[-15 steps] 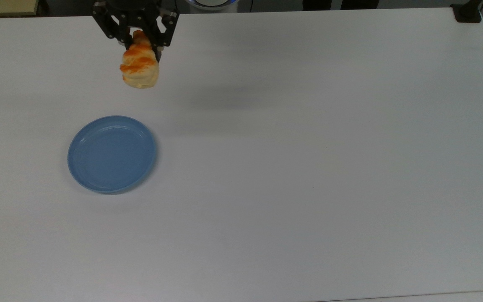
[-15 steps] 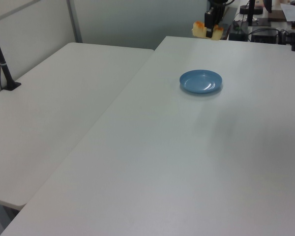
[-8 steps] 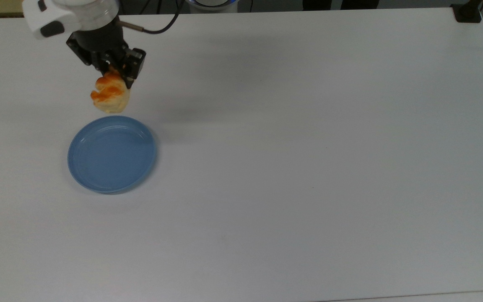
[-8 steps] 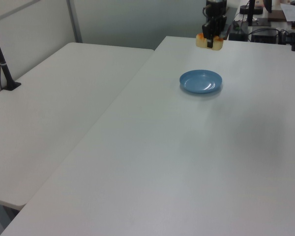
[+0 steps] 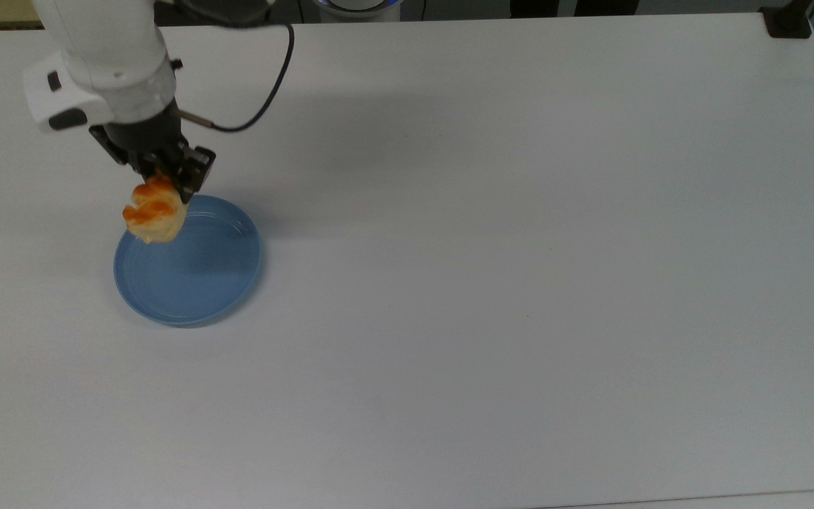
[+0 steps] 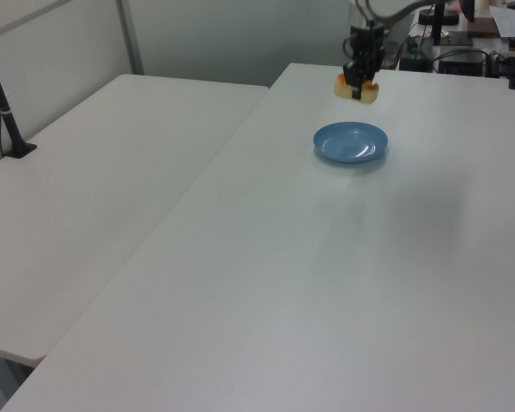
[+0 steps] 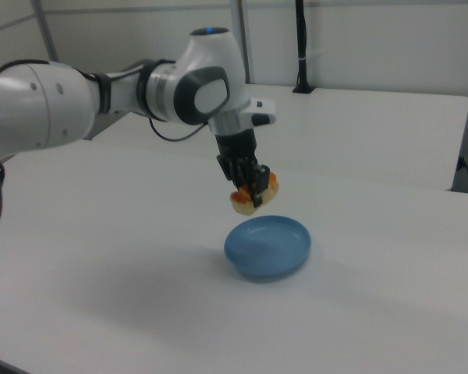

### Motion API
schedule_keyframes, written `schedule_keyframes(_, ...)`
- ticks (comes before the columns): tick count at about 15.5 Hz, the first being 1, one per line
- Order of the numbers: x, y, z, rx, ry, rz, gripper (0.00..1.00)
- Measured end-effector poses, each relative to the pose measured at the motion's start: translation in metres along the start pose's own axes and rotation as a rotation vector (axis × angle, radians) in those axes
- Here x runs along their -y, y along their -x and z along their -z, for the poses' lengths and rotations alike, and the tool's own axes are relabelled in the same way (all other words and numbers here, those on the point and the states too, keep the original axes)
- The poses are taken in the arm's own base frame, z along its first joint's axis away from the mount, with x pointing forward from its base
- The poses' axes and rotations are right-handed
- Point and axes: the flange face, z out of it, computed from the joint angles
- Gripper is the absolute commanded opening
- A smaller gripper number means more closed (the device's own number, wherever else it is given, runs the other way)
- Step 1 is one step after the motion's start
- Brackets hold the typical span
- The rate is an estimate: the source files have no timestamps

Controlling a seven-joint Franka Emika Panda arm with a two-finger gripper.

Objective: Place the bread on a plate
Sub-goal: 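Lower the bread roll onto the blue plate and open the gripper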

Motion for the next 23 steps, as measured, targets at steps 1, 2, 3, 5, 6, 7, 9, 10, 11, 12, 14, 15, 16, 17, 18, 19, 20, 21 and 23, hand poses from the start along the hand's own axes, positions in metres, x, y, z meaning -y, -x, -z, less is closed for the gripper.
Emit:
schedule_keyframes(1, 0.002, -0.006, -0.021, -0.003, 0.014, -0.006, 0.42)
schedule_keyframes(2, 0.003, -0.009, -0.034, -0.002, 0.023, -0.010, 0.42)
schedule_keyframes(3, 0.004, -0.012, -0.047, -0.004, 0.031, -0.013, 0.42)
schedule_keyframes(5, 0.005, -0.016, -0.066, -0.007, 0.034, -0.021, 0.42)
schedule_keyframes(6, 0.005, -0.016, -0.071, -0.004, 0.034, -0.021, 0.42)
schedule_keyframes(7, 0.005, -0.016, -0.074, 0.000, 0.035, -0.021, 0.42)
schedule_keyframes(9, 0.006, -0.015, -0.079, 0.009, 0.036, -0.020, 0.68)
schedule_keyframes(10, 0.006, -0.014, -0.081, 0.013, 0.036, -0.020, 0.78)
schedule_keyframes(11, 0.006, -0.013, -0.083, 0.016, 0.036, -0.020, 0.88)
schedule_keyframes(12, 0.006, -0.013, -0.084, 0.019, 0.037, -0.020, 0.90)
schedule_keyframes(14, 0.006, -0.012, -0.086, 0.022, 0.038, -0.028, 0.90)
schedule_keyframes(15, 0.006, -0.012, -0.086, 0.021, 0.045, -0.033, 0.91)
schedule_keyframes(16, 0.005, -0.012, -0.086, 0.021, 0.053, -0.034, 0.91)
schedule_keyframes(17, 0.005, -0.011, -0.087, 0.021, 0.060, -0.032, 0.91)
schedule_keyframes(18, 0.005, -0.011, -0.088, 0.023, 0.064, -0.032, 0.91)
schedule_keyframes(19, 0.005, -0.010, -0.089, 0.026, 0.066, -0.032, 0.97)
schedule_keyframes(20, 0.005, -0.010, -0.090, 0.026, 0.067, -0.033, 0.99)
schedule_keyframes(21, 0.004, -0.010, -0.089, 0.025, 0.067, -0.034, 1.00)
schedule_keyframes(23, 0.004, -0.012, -0.080, 0.009, 0.065, -0.038, 1.00)
